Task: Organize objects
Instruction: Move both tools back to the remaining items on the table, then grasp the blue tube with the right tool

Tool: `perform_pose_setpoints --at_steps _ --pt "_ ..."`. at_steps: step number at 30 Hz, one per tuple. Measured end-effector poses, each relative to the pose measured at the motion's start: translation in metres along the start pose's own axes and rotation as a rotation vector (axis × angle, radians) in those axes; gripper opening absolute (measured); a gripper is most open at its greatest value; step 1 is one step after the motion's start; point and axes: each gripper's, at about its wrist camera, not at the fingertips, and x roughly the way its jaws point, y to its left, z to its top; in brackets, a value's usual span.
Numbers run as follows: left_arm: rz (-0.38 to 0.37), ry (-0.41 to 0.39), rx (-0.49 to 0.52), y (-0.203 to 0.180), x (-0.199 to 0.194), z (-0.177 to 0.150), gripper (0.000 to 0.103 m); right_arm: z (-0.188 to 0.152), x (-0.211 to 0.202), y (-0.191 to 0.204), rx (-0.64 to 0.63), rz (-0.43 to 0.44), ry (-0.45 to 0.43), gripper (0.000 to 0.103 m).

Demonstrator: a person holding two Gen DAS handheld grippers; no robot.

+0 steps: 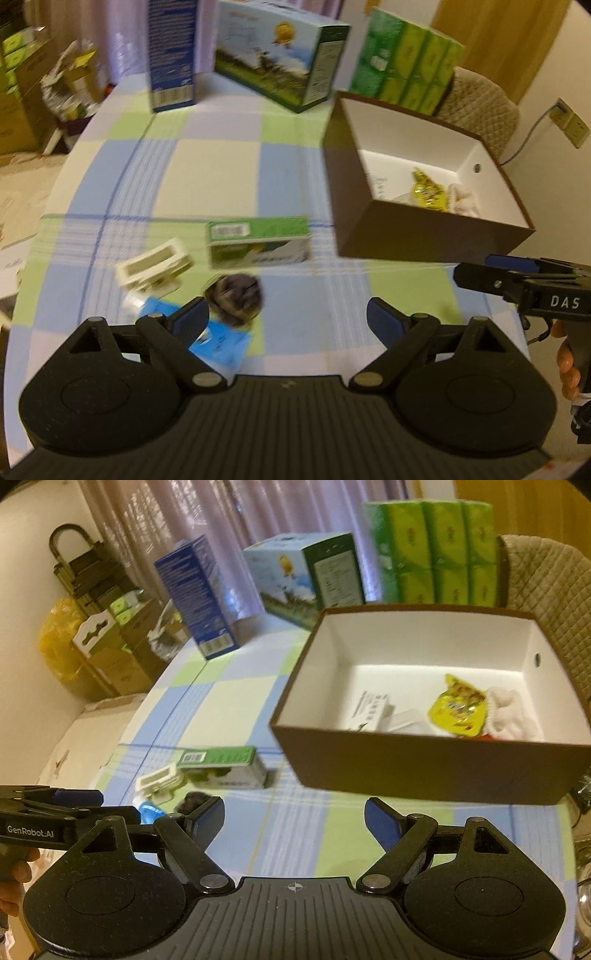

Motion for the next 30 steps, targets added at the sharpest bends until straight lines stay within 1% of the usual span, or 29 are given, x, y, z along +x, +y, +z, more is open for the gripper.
perform_pose_setpoints --at_steps 8,16,19,23,27,30 --pt "0.054 0.028 -0.076 0.038 -0.006 -0.026 0.090 -0.010 0.021 0.020 -0.008 0.022 0.049 0.080" --pt "0.110 0.058 -0.154 0.065 0.004 -0.045 0.090 -0.018 0.039 0.035 -0.022 0.042 0.090 0.080" --pt "0.117 0.075 -0.180 0.071 0.011 -0.049 0.090 -0.020 0.045 0.038 -0.023 0.040 0.105 0.080" --pt "0.126 0.087 -0.186 0.076 0.016 -0.050 0.090 -0.023 0.051 0.037 -0.020 0.040 0.115 0.080" --pt "0.141 0.089 -0.194 0.084 0.018 -0.049 0.090 -0.024 0.058 0.043 -0.039 0.066 0.116 0.080" --pt "0.156 0.089 -0.209 0.093 0.018 -0.050 0.090 -0.025 0.067 0.054 -0.083 0.097 0.112 0.080"
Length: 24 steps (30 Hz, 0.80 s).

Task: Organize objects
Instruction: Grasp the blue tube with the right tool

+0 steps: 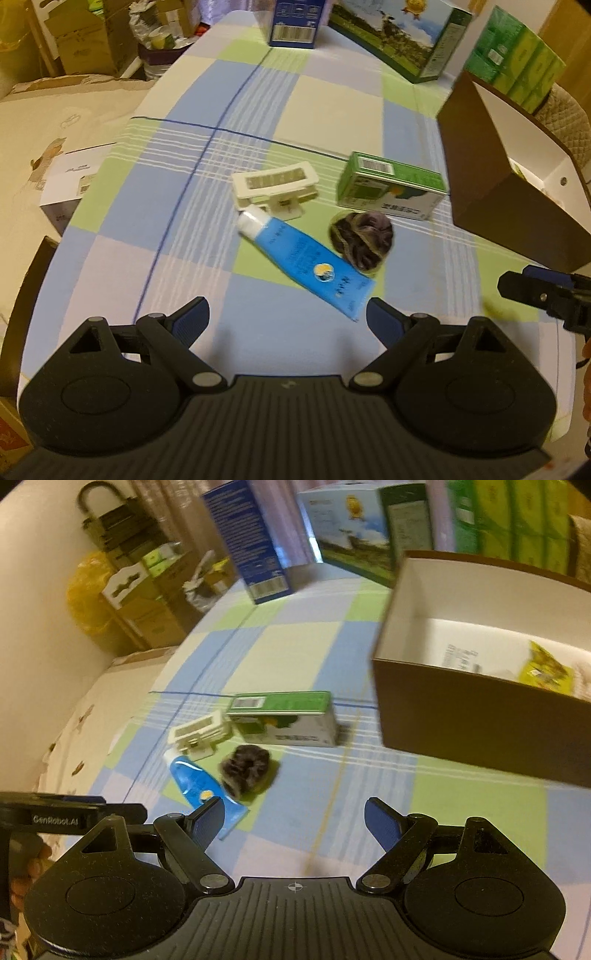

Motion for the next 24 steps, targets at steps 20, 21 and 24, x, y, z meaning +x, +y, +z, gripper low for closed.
perform_pose_setpoints --at_steps 20,21,24 --pt "0.102 0.036 -0.104 0.091 0.030 0.006 0.090 0.007 0.114 0.097 -0.374 0.159 0.049 0.062" --pt "0.103 0.039 -0.105 0.094 0.033 0.007 0.090 0.007 0.119 0.100 -0.388 0.153 0.055 0.062" --pt "0.106 0.050 -0.108 0.101 0.040 0.010 0.090 0.006 0.136 0.106 -0.428 0.148 0.072 0.062"
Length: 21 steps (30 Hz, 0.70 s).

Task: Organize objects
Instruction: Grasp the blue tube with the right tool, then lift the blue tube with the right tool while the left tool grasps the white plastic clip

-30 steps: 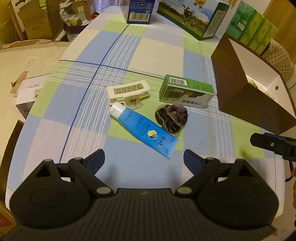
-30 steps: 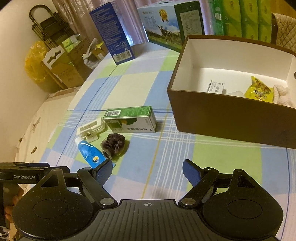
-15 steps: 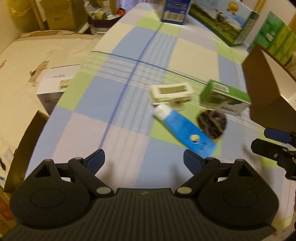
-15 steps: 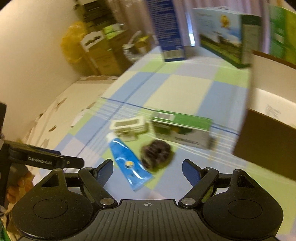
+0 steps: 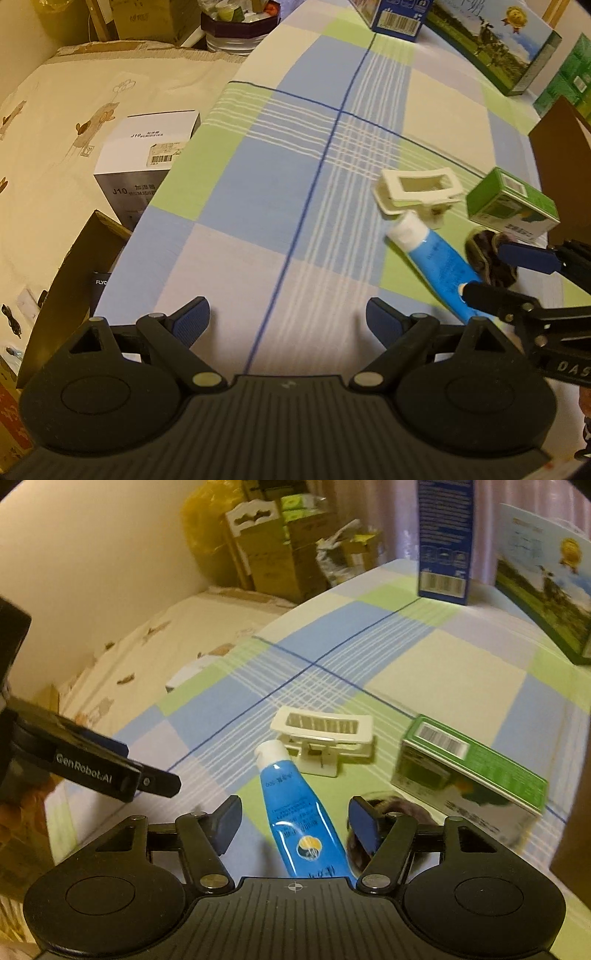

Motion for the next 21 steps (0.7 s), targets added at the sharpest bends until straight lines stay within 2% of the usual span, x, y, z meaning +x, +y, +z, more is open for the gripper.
perform_pose_setpoints --at_steps 7,11,15,16,21 --pt "-0.002 0.011 -0.005 0.009 0.011 0.009 0.090 0.004 0.028 0.004 -0.060 -0.001 0.042 0.062" --pt "-0.001 0.014 -0.005 0.012 0.014 0.012 0.090 0.005 0.041 0.010 -0.109 -0.012 0.062 0.051" --pt "-0.001 0.016 0.002 0.012 0.016 0.014 0.090 0.003 0.047 0.014 -0.143 -0.032 0.056 0.045" --pt "-0.001 0.017 0.005 0.012 0.016 0.014 0.090 0.003 0.047 0.015 -0.153 -0.039 0.054 0.040" --pt "-0.006 0.019 0.023 0.008 0.016 0.014 0.090 -0.004 0.043 0.019 -0.185 -0.030 0.064 0.037"
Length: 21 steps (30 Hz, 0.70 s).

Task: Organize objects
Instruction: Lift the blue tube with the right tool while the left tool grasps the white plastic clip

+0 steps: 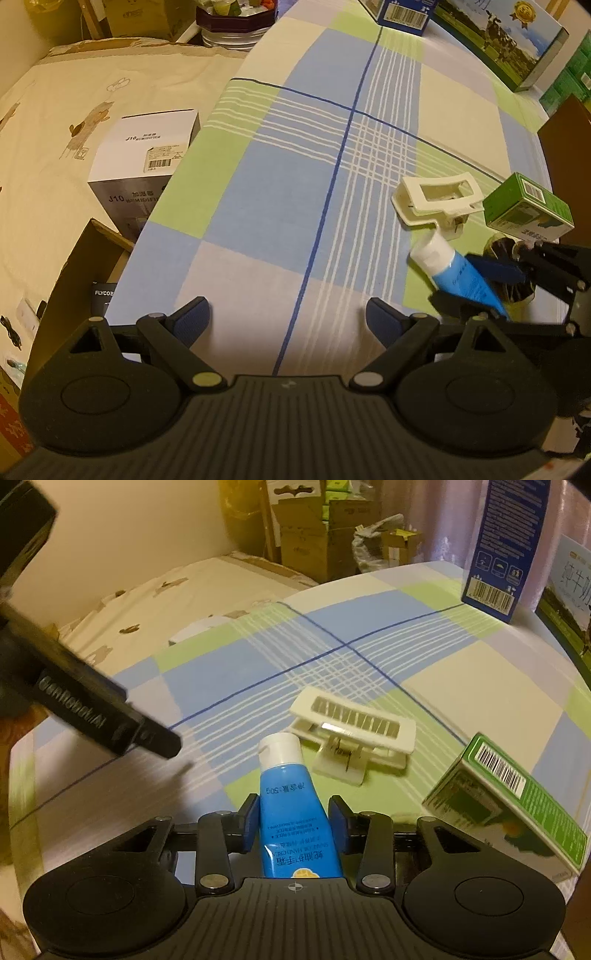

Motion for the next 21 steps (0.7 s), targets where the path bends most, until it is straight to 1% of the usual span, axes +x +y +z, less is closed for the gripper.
perform_pose_setpoints --at_steps 5,8,10,12,15,18,21 --pt "-0.011 -0.009 0.038 -0.006 -0.003 0.001 0.090 -0.021 -0.016 0.004 -0.013 0.025 0.017 0.036" --pt "-0.024 -0.017 0.074 -0.012 -0.004 0.002 0.090 -0.037 -0.029 0.001 -0.006 0.023 0.030 0.036" --pt "-0.038 -0.023 0.105 -0.018 -0.004 0.005 0.090 -0.049 -0.039 -0.005 0.022 0.010 0.040 0.036" --pt "-0.058 -0.027 0.137 -0.026 -0.002 0.009 0.090 -0.060 -0.049 -0.012 0.059 -0.015 0.048 0.036" --pt "-0.086 -0.037 0.183 -0.039 0.000 0.016 0.090 -0.077 -0.064 -0.026 0.128 -0.075 0.067 0.036" --pt "-0.113 -0.061 0.251 -0.056 0.003 0.026 0.090 -0.094 -0.080 -0.041 0.211 -0.145 0.078 0.036" --pt "-0.142 -0.088 0.342 -0.074 0.006 0.039 0.090 -0.110 -0.095 -0.056 0.297 -0.214 0.078 0.036"
